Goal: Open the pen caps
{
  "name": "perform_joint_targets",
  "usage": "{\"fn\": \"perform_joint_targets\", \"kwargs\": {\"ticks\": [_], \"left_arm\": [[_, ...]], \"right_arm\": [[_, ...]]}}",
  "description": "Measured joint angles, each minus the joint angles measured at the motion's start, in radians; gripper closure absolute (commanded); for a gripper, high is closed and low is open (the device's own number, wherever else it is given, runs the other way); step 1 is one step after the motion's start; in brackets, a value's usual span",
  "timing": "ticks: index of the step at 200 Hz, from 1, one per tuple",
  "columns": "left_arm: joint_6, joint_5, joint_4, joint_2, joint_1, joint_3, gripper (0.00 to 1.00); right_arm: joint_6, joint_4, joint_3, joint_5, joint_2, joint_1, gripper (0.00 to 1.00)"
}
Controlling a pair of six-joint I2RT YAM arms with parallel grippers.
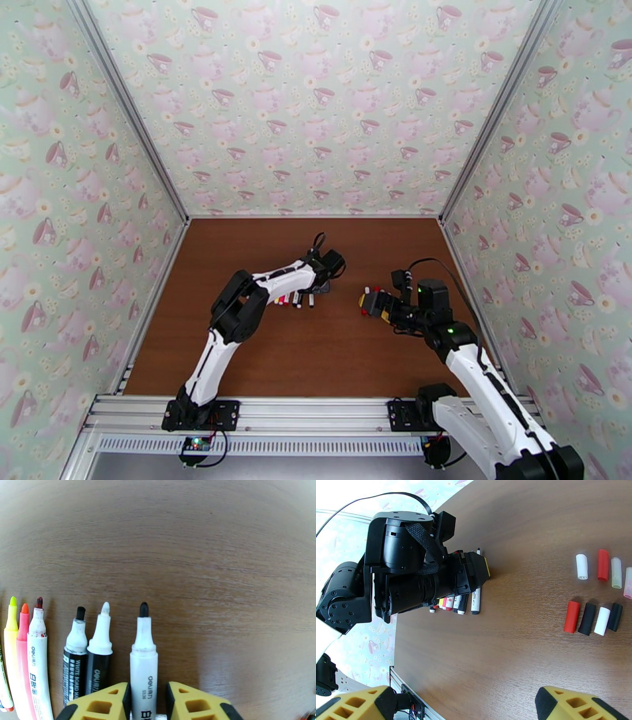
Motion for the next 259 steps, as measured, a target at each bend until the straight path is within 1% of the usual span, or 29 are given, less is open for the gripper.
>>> {"fn": "perform_joint_targets", "kwargs": {"ticks": [105, 154, 178, 191, 205, 249, 259], "left_arm": [[0.008, -0.003, -0.014, -0.017, 0.000, -0.003, 0.66], [0.023, 0.001, -0.020, -0.134, 0.000, -0.040, 0.62], [0.034, 0.010, -0.008, -0.212, 0.000, -0.077, 0.57], [0.043, 0.020, 0.006, -0.263, 0.000, -0.109, 0.52], [0.055, 0.031, 0.014, -0.319, 0.000, -0.147, 0.43], [0.086, 0.051, 0.078, -0.546, 0.005, -0.318, 0.01], [0.103, 0.054, 0.100, -0.613, 0.009, -0.369, 0.00]], "right_arm": [[0.000, -0.013, 0.000, 0.000, -0.006, 0.000, 0.00], [-0.002, -0.020, 0.002, 0.000, -0.003, 0.000, 0.00], [-0.005, -0.024, 0.006, 0.000, 0.008, 0.000, 0.00], [-0.007, -0.027, 0.010, 0.001, 0.008, 0.000, 0.00], [-0.011, -0.030, 0.022, 0.001, 0.010, 0.000, 0.00], [-0.040, -0.038, 0.072, 0.014, 0.034, 0.000, 0.00], [-0.047, -0.042, 0.087, 0.029, 0.047, 0.000, 0.00]]}}
